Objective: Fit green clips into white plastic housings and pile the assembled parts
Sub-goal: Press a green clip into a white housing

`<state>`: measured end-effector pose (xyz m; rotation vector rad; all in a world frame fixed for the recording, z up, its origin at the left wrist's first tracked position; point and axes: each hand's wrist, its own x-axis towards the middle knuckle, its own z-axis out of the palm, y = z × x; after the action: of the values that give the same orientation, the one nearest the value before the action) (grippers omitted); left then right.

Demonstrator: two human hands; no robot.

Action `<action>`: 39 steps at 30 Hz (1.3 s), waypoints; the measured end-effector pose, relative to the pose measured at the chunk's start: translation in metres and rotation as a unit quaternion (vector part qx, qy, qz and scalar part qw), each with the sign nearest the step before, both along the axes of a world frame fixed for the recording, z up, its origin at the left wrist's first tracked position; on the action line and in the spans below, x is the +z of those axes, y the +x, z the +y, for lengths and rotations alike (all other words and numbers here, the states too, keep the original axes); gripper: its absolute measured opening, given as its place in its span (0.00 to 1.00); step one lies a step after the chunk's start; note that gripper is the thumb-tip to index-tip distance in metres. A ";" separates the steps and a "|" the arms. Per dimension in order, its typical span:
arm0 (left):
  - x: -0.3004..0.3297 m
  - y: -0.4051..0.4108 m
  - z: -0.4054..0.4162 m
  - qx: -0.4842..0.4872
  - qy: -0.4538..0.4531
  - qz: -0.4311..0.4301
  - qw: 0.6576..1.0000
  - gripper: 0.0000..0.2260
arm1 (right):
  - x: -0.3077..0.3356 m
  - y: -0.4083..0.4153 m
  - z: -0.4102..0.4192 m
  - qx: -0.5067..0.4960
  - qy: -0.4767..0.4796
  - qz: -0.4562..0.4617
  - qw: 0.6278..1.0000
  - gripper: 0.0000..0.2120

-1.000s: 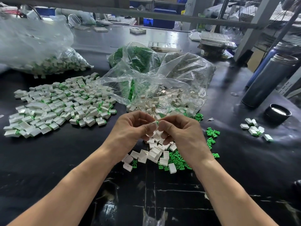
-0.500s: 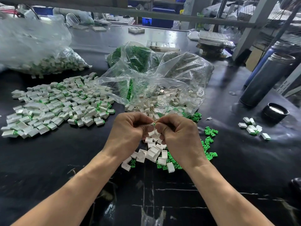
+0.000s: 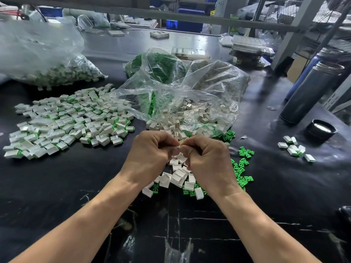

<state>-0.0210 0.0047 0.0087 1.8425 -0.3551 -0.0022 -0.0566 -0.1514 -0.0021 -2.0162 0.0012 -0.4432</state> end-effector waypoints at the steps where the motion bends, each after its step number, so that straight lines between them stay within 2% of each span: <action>1: 0.000 0.000 0.000 0.004 -0.013 0.006 1.000 0.12 | 0.000 0.000 0.001 0.001 0.020 0.004 1.000 0.05; 5: -0.001 0.003 -0.002 0.013 -0.085 0.047 0.995 0.10 | 0.002 0.001 0.002 0.011 0.132 0.012 0.991 0.11; 8: 0.000 0.003 -0.006 0.004 -0.120 0.064 0.991 0.07 | 0.006 0.003 -0.003 0.025 0.197 0.011 0.980 0.09; 9: -0.001 0.004 -0.006 0.004 -0.120 0.064 0.991 0.07 | 0.006 0.005 -0.004 0.023 0.204 0.020 0.978 0.09; 13: -0.004 0.003 -0.009 0.008 -0.113 0.055 0.992 0.04 | 0.003 0.008 0.000 0.041 0.232 0.098 0.967 0.26; 18: -0.002 0.004 -0.017 0.007 -0.103 0.042 0.994 0.03 | 0.004 0.009 0.006 0.063 0.294 0.145 0.943 0.30; 22: -0.002 0.000 -0.023 -0.029 -0.123 0.050 0.991 0.04 | 0.003 0.012 0.009 0.025 0.303 0.127 0.944 0.30; 27: -0.003 -0.001 -0.027 -0.047 -0.148 0.046 0.987 0.05 | -0.003 0.020 0.016 -0.023 0.237 0.107 0.965 0.31; 30: -0.005 0.000 -0.027 -0.044 -0.156 0.043 0.986 0.05 | -0.004 0.019 0.019 -0.044 0.221 0.084 0.971 0.27; 33: -0.006 -0.001 -0.026 -0.043 -0.169 0.040 0.984 0.04 | -0.005 0.019 0.019 -0.032 0.243 0.077 0.966 0.24; 36: -0.006 -0.001 -0.026 -0.046 -0.179 0.044 0.982 0.05 | -0.002 0.019 0.018 -0.004 0.261 0.086 0.961 0.28; 39: -0.007 -0.002 -0.027 -0.048 -0.174 0.046 0.982 0.05 | 0.000 0.016 0.017 -0.009 0.241 0.069 0.968 0.23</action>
<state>-0.0225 -0.0225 0.0021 1.4728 -0.3540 -0.0869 -0.0402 -0.1345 -0.0024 -1.5617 0.1954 -0.2784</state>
